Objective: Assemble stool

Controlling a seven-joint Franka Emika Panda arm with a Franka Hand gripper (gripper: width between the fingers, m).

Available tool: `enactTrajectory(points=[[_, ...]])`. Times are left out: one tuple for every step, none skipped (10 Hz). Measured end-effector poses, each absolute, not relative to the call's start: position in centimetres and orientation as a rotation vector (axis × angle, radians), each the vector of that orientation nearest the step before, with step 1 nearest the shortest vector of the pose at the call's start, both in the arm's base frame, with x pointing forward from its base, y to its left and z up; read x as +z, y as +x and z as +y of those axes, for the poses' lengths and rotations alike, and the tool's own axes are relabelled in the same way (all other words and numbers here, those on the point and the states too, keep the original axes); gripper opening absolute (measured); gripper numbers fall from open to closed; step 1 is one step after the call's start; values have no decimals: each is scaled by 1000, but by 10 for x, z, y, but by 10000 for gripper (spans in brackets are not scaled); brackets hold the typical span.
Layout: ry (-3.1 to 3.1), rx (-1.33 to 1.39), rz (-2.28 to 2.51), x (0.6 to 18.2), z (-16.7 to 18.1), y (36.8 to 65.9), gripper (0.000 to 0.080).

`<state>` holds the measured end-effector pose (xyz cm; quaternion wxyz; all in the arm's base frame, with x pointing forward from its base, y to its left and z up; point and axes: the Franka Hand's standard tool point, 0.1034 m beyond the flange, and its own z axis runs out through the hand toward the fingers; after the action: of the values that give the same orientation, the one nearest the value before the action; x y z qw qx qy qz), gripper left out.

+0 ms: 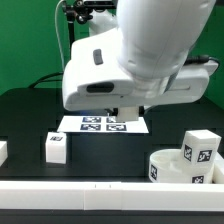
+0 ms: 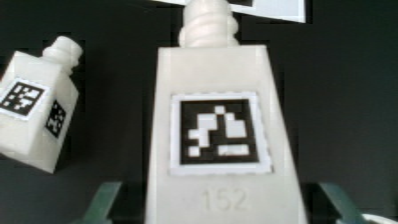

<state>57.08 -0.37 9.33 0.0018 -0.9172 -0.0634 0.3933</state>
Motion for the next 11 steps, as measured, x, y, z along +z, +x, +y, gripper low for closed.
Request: enactTrajectory(points=[[-2895,1197,-201,93,-4,576,338],[-2896,1194,-202,93,-4,576,338],[-2924,1123,-208,96,-2,587,338],[-2974,979,-208,107,-2,606,338],[-2996,884,-202,113,-1,610,338],[-3021,766,-190,95,-2,598,338],[-2988,812,-164,93,-3,561,338],[-3030,671,-164,98,-4,576,338],[-3067,530,-164,96,-6,584,338],[-3079,470,-161,94,-7,580,338],[-3110,308,-159,94,-9,588,338]])
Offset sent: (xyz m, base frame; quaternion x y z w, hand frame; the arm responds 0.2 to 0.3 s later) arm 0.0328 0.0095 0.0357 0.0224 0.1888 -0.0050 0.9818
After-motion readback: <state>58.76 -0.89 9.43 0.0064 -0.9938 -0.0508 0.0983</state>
